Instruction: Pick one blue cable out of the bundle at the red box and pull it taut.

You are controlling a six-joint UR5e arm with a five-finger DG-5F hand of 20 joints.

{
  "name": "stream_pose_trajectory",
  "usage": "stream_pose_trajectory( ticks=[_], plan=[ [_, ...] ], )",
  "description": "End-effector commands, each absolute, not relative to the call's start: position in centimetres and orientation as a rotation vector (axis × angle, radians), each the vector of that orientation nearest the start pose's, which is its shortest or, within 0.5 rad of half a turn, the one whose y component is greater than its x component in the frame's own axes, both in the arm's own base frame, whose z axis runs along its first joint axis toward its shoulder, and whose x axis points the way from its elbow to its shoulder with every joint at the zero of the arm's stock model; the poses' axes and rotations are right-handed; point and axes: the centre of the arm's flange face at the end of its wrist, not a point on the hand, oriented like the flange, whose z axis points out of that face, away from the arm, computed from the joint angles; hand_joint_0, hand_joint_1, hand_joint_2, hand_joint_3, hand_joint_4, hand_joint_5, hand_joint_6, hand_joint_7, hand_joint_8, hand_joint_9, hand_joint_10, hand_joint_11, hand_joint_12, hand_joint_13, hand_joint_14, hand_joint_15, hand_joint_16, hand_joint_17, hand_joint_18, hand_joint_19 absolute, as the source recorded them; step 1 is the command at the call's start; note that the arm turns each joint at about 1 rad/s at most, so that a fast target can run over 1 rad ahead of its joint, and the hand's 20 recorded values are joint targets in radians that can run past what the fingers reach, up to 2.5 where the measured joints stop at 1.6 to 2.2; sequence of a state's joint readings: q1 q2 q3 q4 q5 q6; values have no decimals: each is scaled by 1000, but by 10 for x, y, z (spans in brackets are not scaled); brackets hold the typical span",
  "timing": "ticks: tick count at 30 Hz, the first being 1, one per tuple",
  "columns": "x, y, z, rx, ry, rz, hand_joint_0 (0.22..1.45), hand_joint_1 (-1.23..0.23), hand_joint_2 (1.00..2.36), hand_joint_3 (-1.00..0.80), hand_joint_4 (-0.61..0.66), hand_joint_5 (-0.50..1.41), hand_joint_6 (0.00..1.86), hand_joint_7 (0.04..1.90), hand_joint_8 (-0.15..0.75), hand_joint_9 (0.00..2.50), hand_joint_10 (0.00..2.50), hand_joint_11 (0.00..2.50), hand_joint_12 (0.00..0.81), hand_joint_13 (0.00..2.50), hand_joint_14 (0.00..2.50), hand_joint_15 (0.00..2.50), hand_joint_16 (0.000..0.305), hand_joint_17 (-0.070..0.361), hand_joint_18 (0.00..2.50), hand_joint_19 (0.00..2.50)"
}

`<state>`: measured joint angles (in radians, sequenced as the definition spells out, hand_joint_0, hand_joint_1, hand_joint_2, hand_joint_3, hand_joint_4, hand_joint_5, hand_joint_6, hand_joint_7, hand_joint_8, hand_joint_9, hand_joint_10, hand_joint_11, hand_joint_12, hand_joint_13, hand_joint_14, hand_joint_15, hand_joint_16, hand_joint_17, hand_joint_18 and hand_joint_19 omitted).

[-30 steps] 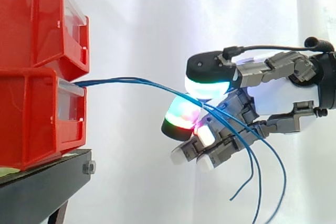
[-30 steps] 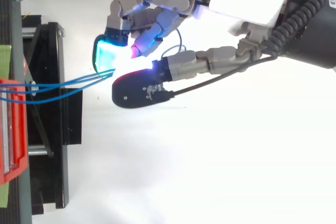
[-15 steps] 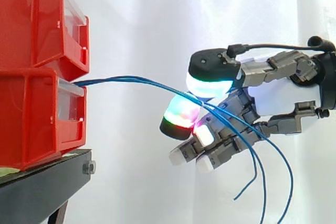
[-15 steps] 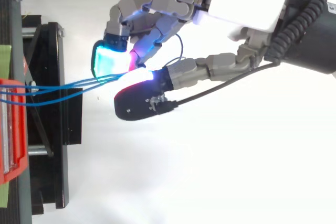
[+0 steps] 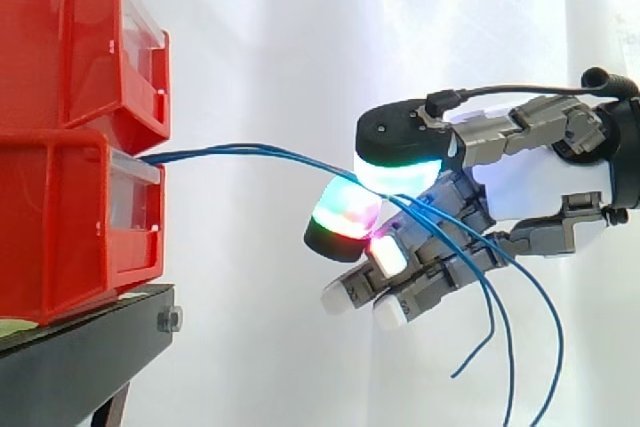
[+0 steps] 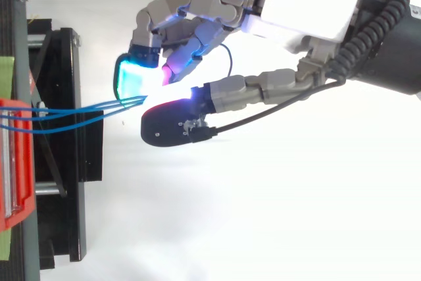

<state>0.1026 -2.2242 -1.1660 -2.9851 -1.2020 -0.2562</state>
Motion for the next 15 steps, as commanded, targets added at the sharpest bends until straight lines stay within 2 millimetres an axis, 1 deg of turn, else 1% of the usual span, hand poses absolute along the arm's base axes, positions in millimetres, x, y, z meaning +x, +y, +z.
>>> stream_pose_trajectory(
  ticks=[1, 2, 3, 4, 9, 12, 15],
  plan=[
    [735, -94, 296, 1201, 1224, 767, 608, -838, 1019, -131, 129, -115, 865, 1016, 335, 935, 12, 650, 351, 480, 9, 191, 50, 113, 557, 278],
    [736, -93, 296, 1203, 1223, 769, 609, -842, 1019, -131, 127, -115, 864, 1021, 334, 934, 13, 649, 351, 480, 8, 192, 50, 113, 557, 282],
    [736, -94, 296, 1205, 1219, 771, 615, -858, 1021, -127, 117, -117, 860, 1080, 333, 930, 11, 657, 346, 477, 8, 189, 49, 111, 556, 281],
    [735, -94, 295, 1207, 1222, 771, 619, -867, 1020, -122, 106, -117, 860, 1097, 330, 929, 13, 647, 344, 478, 8, 193, 49, 111, 557, 274],
    [736, -92, 296, 1228, 1205, 799, 643, -896, 1022, -132, 80, -127, 879, 1076, 331, 919, 12, 664, 345, 482, 7, 187, 49, 111, 568, 261],
    [736, -91, 295, 1240, 1197, 811, 673, -926, 1021, -169, 64, -133, 886, 1099, 334, 910, 15, 668, 345, 482, 7, 186, 49, 111, 574, 249],
    [736, -90, 296, 1252, 1186, 828, 691, -944, 1020, -199, 47, -137, 893, 1084, 331, 903, 14, 670, 346, 483, 7, 181, 49, 111, 576, 236]
  ],
)
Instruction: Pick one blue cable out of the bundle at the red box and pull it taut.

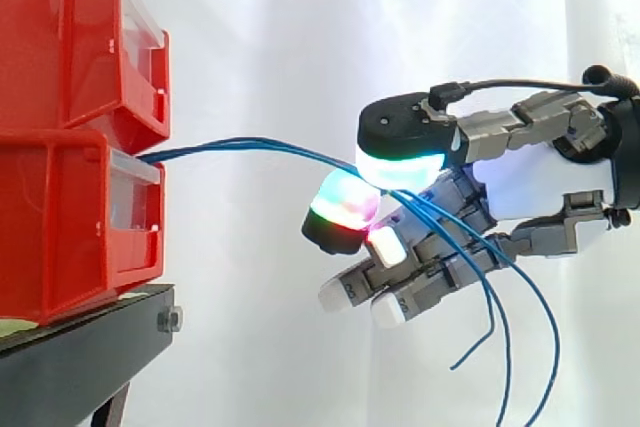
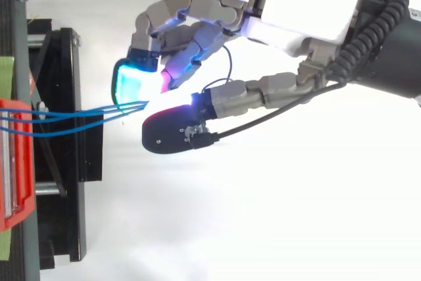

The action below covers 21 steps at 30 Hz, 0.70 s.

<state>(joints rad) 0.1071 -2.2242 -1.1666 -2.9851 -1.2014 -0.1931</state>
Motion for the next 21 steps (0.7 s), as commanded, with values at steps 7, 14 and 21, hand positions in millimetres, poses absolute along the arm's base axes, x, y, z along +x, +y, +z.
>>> stream_pose_trajectory(
  ticks=[7, 14, 21],
  plan=[
    [735, -90, 295, 1263, 1187, 833, 747, -970, 1014, -321, -8, -151, 902, 1040, 315, 856, 11, 665, 345, 453, 7, 163, 49, 111, 566, 200],
    [733, -90, 293, 1284, 1189, 838, 763, -986, 1000, -500, 66, -169, 905, 932, 300, 795, 13, 657, 347, 399, 5, 138, 50, 111, 534, 181],
    [733, -89, 293, 1288, 1192, 839, 618, -966, 1000, -500, 136, -164, 893, 893, 293, 798, 11, 663, 346, 378, 7, 145, 49, 111, 502, 219]
  ],
)
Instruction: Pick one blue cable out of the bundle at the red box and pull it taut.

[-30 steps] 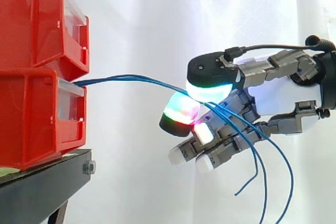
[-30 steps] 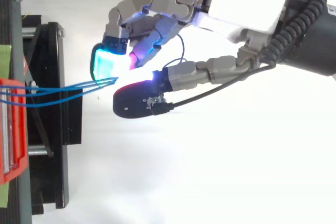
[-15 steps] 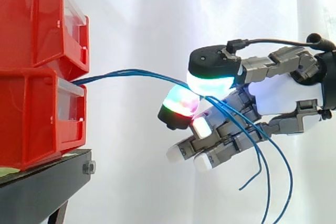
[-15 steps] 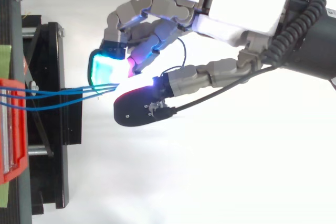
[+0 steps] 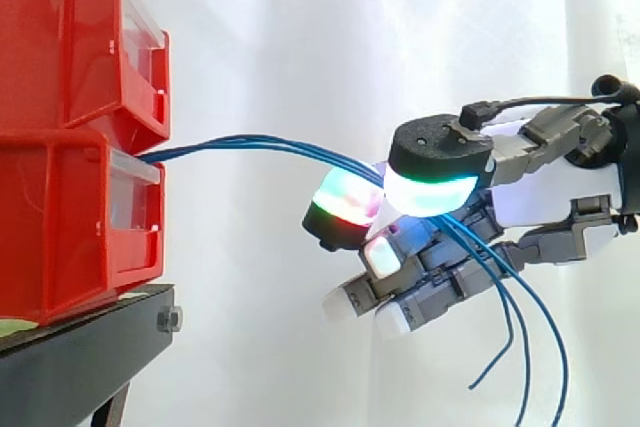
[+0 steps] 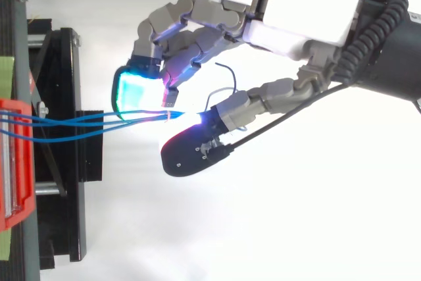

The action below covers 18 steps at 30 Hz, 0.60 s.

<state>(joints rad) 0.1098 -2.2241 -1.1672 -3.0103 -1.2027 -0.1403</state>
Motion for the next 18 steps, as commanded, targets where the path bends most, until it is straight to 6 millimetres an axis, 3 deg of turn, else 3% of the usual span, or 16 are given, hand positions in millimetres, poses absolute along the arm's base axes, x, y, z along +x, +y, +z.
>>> stream_pose_trajectory(
  ticks=[1, 9, 12, 18],
  plan=[
    [733, -90, 294, 1289, 1189, 840, 587, -940, 1000, -500, 140, -162, 888, 903, 294, 801, 11, 669, 349, 377, 5, 144, 50, 112, 502, 233],
    [733, -89, 293, 1288, 1191, 837, 513, -817, 1000, -500, 147, -146, 870, 922, 321, 846, 10, 659, 365, 388, 6, 162, 53, 119, 506, 260],
    [733, -90, 293, 1288, 1191, 837, 576, -752, 1000, -500, 138, -138, 863, 964, 311, 850, 13, 646, 350, 385, 6, 161, 50, 112, 486, 273],
    [733, -90, 293, 1290, 1191, 835, 611, -792, 1017, -236, 106, -135, 878, 1032, 318, 865, 11, 652, 343, 413, 7, 174, 49, 110, 502, 276]
  ],
)
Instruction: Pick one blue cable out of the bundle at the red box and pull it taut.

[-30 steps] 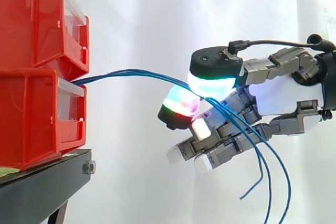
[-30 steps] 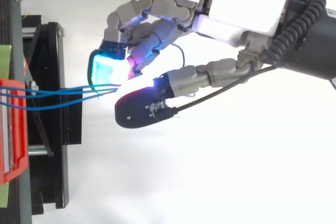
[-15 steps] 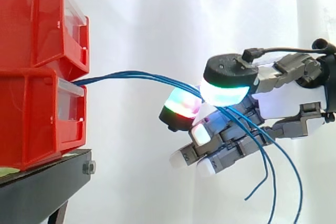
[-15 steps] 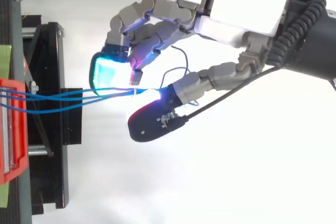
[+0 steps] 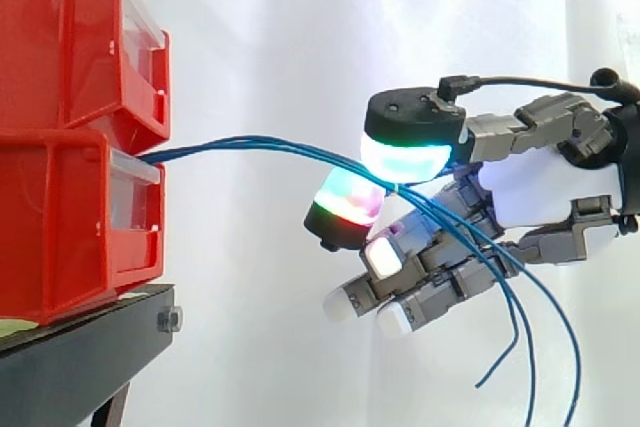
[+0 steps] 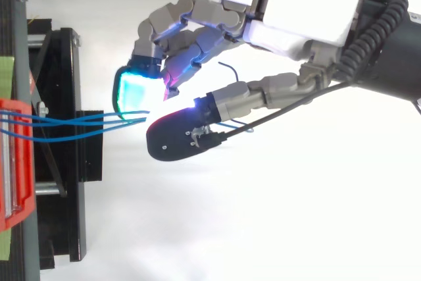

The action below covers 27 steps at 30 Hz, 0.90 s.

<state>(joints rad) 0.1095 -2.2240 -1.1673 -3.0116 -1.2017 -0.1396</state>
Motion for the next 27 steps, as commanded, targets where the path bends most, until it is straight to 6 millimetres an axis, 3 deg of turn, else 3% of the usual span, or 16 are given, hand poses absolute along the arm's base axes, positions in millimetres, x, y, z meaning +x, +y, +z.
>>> stream_pose_trajectory(
  ticks=[1, 11, 18, 27],
  plan=[
    [733, -89, 293, 1288, 1191, 837, 619, -813, 1017, -215, 98, -135, 878, 1035, 320, 864, 13, 647, 344, 416, 7, 171, 49, 110, 505, 264],
    [732, -90, 292, 1292, 1197, 833, 696, -897, 1021, -178, -11, -153, 909, 1045, 324, 849, 11, 666, 350, 429, 6, 160, 49, 111, 524, 230],
    [732, -89, 292, 1292, 1199, 833, 795, -892, 1006, -417, -88, -178, 918, 975, 306, 790, 13, 634, 346, 388, 5, 132, 49, 111, 502, 217],
    [732, -89, 292, 1293, 1199, 831, 813, -867, 1002, -474, -112, -187, 925, 1024, 296, 784, 11, 640, 343, 384, 5, 139, 49, 110, 497, 238]
  ],
)
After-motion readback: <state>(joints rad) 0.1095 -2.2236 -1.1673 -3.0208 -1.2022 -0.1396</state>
